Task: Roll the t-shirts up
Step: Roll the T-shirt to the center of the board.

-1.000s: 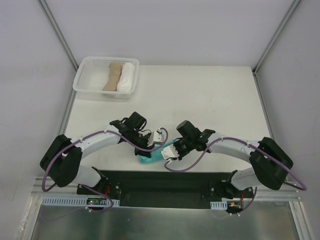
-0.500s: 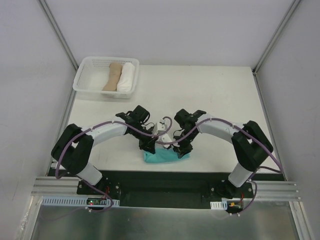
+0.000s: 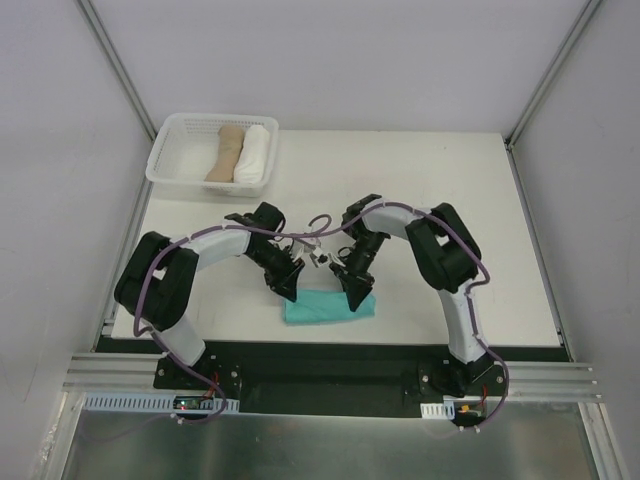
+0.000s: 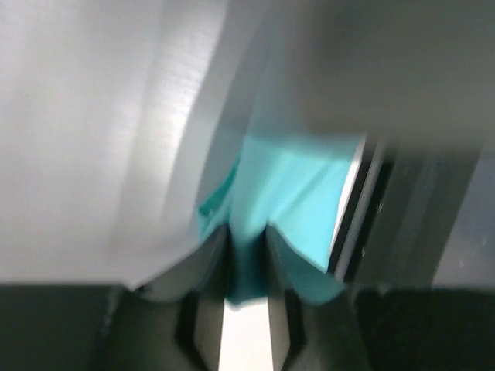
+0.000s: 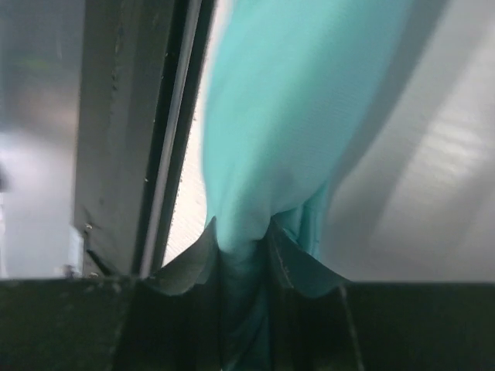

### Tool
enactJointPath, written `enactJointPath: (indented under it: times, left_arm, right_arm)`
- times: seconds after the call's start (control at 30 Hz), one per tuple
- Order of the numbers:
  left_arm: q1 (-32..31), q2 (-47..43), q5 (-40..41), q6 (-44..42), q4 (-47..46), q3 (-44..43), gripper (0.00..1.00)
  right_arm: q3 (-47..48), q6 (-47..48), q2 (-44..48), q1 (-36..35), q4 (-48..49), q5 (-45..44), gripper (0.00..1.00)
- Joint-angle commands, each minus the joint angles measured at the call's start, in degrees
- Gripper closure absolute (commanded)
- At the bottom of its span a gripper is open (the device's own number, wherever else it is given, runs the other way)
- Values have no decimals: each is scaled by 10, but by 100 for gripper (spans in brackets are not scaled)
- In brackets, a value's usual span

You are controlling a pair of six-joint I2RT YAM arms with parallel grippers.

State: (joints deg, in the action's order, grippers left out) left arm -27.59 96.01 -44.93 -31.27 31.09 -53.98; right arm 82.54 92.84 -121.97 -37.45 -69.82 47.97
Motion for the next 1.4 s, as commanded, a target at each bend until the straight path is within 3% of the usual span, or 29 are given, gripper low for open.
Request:
enactJointPath:
  times: [0.0, 0.1, 0.23, 0.43, 0.47, 0.63, 0.93, 1.03, 1.07, 1.13, 1.2, 1.23, 1.27, 1.37]
  left_arm:
    - [-11, -56, 40, -72, 50, 13, 74]
    - [-9, -121, 91, -45, 13, 49, 62]
    - [-21, -233, 131, -42, -14, 83, 57]
    - [-146, -346, 192, -80, -91, 135, 48]
    - [-182, -351, 199, -87, -104, 140, 46]
    - [-220, -286, 215, -93, -175, 131, 37]
    - [-221, -187, 218, -139, -219, 135, 37]
    - [-221, -151, 247, -155, -228, 135, 49]
    - [-221, -141, 252, -164, -228, 133, 59]
    - [-218, -112, 261, -163, -227, 128, 70]
    - [-210, -98, 240, -158, -219, 107, 80]
    - [-205, -94, 237, -160, -211, 101, 82]
    - [-196, -92, 228, -164, -202, 90, 84]
    - [-186, -88, 200, -179, -177, 79, 92]
  right_arm:
    - [71, -98, -127, 51, -228, -54, 90]
    - [118, -143, -172, 69, -248, -40, 91]
    - [155, -209, -211, 82, -251, -33, 91]
    - [198, -291, -259, 84, -251, -44, 91]
    - [199, -293, -258, 84, -250, -45, 91]
    - [191, -302, -251, 84, -236, -50, 91]
    - [187, -316, -247, 84, -224, -53, 91]
    - [186, -318, -245, 85, -221, -54, 90]
    - [179, -319, -241, 84, -218, -54, 89]
    - [165, -325, -219, 86, -193, -56, 87]
    - [144, -306, -200, 94, -182, -51, 71]
    - [137, -296, -171, 102, -179, -39, 58]
    - [128, -289, -155, 113, -175, -32, 5]
    - [135, -256, -64, 207, -172, 11, 4]
